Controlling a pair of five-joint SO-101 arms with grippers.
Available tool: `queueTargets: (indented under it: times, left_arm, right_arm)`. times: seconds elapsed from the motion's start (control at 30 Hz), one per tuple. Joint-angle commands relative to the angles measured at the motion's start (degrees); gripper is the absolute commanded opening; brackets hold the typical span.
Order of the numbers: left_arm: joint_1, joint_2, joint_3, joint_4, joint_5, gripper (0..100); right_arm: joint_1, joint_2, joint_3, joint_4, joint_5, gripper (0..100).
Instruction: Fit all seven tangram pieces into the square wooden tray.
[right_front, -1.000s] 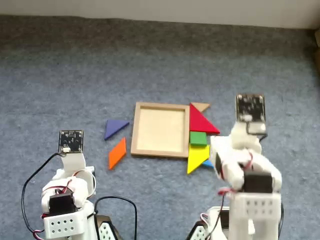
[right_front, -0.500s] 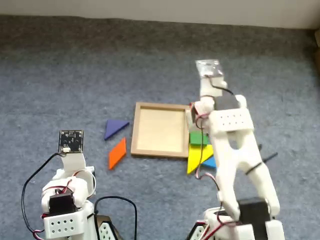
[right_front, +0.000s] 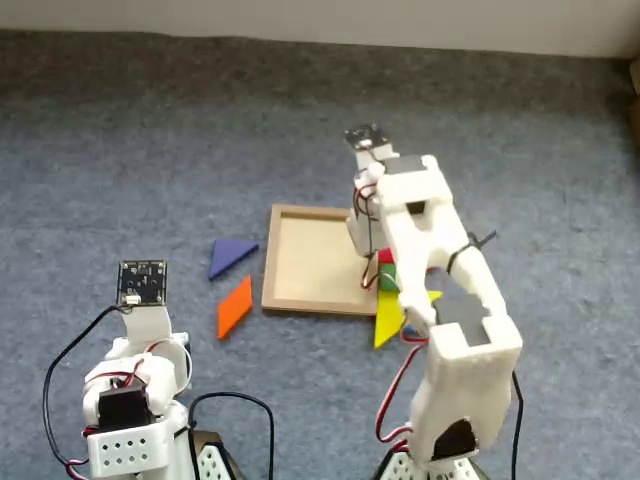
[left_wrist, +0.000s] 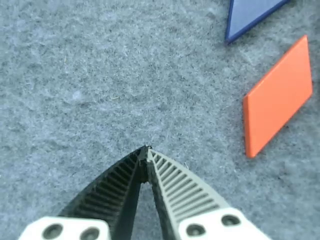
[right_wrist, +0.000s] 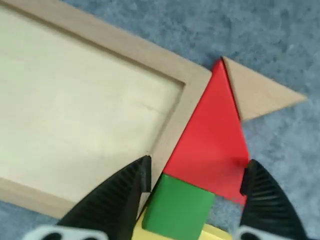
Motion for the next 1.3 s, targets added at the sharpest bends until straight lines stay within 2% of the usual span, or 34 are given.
queueTargets:
  times: [0.0, 0.27, 0.63, 0.87, 1.13, 1.27]
  left_arm:
    - [-0.4, -1.5, 1.1, 0.3, -0.2, 1]
    - [-0.4, -1.5, 1.1, 0.3, -0.2, 1]
    - [-0.4, -1.5, 1.1, 0.3, -0.2, 1]
    - [-0.4, -1.5, 1.1, 0.3, -0.2, 1]
    - [-0.4, -1.5, 1.1, 0.3, -0.2, 1]
    - [-0.4, -1.5, 1.1, 0.3, -0.2, 1]
  right_arm:
    - [1.5, 1.7, -6.5, 0.3, 0.5, 28.6]
    - [8.3, 7.3, -9.0, 0.7, 0.5, 28.6]
    - [4.5, -2.2, -8.7, 4.1, 0.3, 28.6]
    - [3.2, -8.3, -7.2, 4.7, -3.3, 28.6]
    - [-5.4, -8.5, -5.0, 5.6, -3.8, 28.2]
    - [-11.1, -8.2, -4.9, 5.5, -3.8, 17.3]
